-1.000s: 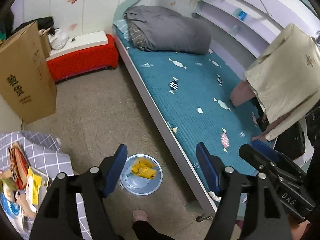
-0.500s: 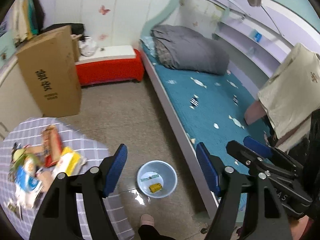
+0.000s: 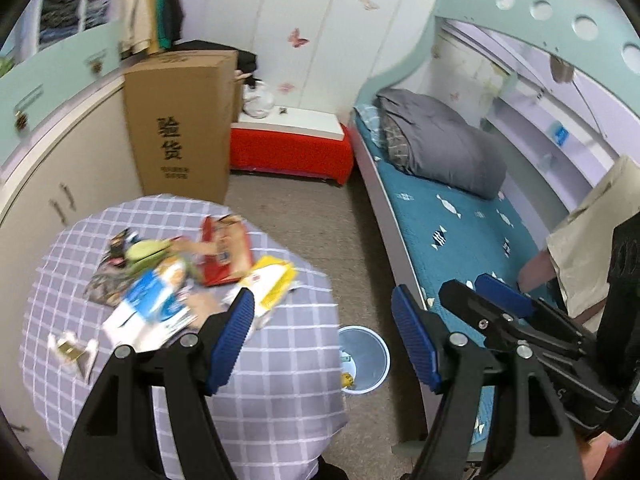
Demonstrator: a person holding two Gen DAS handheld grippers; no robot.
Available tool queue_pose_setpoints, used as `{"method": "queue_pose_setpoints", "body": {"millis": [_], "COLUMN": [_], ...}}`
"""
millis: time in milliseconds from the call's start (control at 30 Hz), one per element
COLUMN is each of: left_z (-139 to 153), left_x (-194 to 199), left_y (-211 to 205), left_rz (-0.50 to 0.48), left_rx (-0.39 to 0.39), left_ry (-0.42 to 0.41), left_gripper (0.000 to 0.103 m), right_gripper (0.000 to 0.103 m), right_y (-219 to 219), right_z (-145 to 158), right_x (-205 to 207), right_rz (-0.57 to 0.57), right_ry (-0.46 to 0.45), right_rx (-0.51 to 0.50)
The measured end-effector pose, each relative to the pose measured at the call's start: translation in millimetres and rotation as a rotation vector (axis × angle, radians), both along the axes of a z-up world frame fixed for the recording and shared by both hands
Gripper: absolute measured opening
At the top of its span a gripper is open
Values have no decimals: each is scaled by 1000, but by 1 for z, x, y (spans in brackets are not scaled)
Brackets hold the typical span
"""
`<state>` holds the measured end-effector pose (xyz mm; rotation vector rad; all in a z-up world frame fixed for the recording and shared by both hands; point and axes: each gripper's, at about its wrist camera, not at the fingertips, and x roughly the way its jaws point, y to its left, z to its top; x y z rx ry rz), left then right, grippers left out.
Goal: Collect trash
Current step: 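Move the right tool back to the table and grasp the small white carton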
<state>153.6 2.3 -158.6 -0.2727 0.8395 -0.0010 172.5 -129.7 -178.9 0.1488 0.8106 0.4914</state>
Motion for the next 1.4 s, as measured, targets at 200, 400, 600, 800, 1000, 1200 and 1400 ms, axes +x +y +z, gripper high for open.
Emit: {"method": "queue_pose_setpoints", "body": {"millis": [200, 400, 600, 800, 1000, 1200, 1400], "left_z": [2, -16, -50, -88, -130, -179, -211], "left_x": [-44, -81, -100, -109, -103, -87, -71], "left_y": [59, 126, 193, 248, 284, 308, 317], "left_rz": [52, 139, 284, 453, 593, 684, 681], "left_rx": [4, 10, -79, -189, -263, -316, -323], "left_ry": [5, 61, 173, 260, 352, 470, 530], "left_gripper": [70, 74, 75, 76, 76, 76, 76], "right_gripper": [67, 67, 69, 69, 71, 72, 73], "right_y": [55, 105, 144, 177, 204, 222, 234], "right_z": [-1, -14, -29, -51, -79, -107, -132], "right_x": [-33, -56, -64, -54, -30, 5, 30], "right_rz": [32, 47, 79, 127, 174, 178, 168], "right_ry": [3, 39, 92, 158, 228, 324, 417], "right_rx": [17, 20, -7, -36, -52, -61, -50]}}
